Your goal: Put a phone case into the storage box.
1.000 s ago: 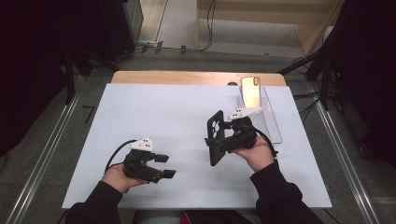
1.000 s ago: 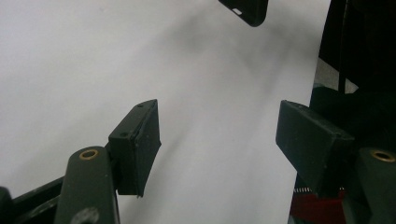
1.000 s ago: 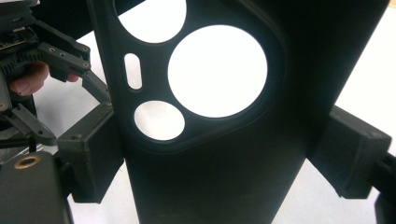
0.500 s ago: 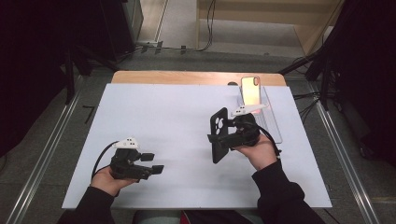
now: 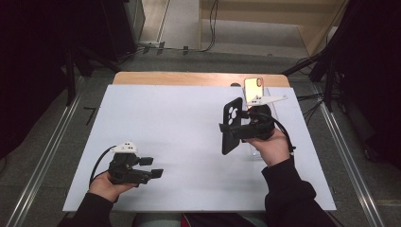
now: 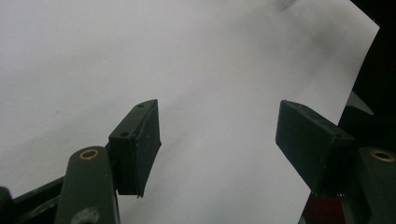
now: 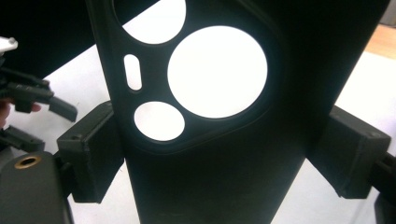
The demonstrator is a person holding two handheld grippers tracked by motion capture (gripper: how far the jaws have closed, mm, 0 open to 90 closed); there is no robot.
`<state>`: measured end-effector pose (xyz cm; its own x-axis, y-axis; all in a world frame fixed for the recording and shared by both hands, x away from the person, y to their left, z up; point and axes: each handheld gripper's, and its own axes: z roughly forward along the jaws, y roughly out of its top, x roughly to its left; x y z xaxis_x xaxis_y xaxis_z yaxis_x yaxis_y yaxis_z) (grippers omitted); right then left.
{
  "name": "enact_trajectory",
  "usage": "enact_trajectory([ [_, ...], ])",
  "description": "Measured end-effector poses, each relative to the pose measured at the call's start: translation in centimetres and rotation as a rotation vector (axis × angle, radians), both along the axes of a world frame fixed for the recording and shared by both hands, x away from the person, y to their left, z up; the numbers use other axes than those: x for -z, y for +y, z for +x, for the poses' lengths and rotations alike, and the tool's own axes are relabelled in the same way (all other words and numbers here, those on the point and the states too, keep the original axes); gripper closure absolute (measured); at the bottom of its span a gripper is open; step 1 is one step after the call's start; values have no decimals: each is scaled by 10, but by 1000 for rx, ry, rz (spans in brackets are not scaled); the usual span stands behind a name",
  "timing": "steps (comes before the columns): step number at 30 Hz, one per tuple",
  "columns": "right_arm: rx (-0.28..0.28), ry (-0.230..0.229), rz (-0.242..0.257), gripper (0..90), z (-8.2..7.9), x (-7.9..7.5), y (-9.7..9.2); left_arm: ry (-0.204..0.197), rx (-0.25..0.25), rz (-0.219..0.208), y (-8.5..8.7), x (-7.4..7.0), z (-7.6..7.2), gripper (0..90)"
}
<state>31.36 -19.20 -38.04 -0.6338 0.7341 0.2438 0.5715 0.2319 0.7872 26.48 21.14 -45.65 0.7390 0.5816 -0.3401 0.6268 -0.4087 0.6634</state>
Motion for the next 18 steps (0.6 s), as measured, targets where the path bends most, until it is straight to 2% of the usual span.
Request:
enact_trajectory([
  [9, 62, -36, 17, 112, 4, -17, -25, 7, -21, -5, 5, 1, -3, 308],
  [18, 142, -54, 9, 112, 11, -19, -51, 12, -28, -10, 8, 2, -5, 308],
])
